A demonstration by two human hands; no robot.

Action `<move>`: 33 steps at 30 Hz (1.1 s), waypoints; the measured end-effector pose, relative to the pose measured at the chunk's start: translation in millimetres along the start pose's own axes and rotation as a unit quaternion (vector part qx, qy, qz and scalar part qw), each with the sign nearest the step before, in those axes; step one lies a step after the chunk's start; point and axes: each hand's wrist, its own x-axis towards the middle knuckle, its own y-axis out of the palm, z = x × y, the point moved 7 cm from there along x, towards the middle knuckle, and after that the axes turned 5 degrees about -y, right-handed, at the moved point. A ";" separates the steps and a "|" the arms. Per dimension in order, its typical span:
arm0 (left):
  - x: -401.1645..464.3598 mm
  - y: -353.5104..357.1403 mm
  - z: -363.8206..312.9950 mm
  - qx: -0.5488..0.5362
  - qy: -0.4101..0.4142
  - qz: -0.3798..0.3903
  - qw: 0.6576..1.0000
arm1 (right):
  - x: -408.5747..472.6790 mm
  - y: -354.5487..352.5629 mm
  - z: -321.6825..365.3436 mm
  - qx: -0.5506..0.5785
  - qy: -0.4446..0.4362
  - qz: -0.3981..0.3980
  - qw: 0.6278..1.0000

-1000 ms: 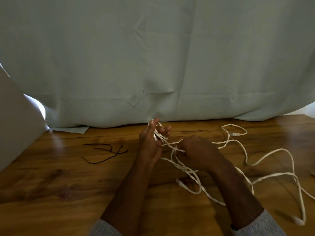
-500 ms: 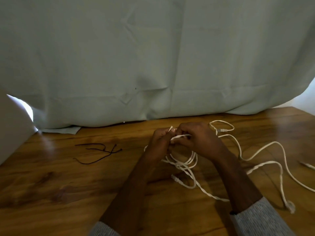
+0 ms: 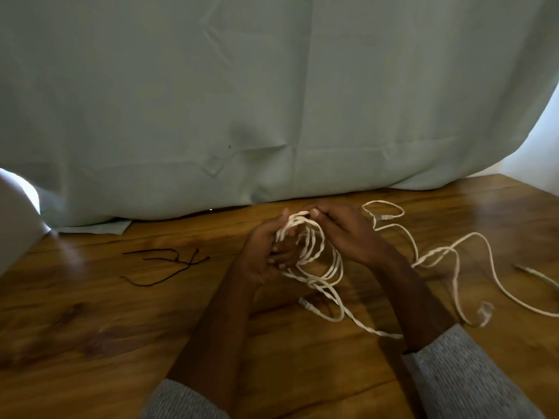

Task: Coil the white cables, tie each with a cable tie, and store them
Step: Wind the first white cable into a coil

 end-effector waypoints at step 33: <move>-0.9 2.2 -4.1 -0.124 0.023 0.093 0.988 | 5.1 9.8 0.6 0.206 0.090 -0.036 0.974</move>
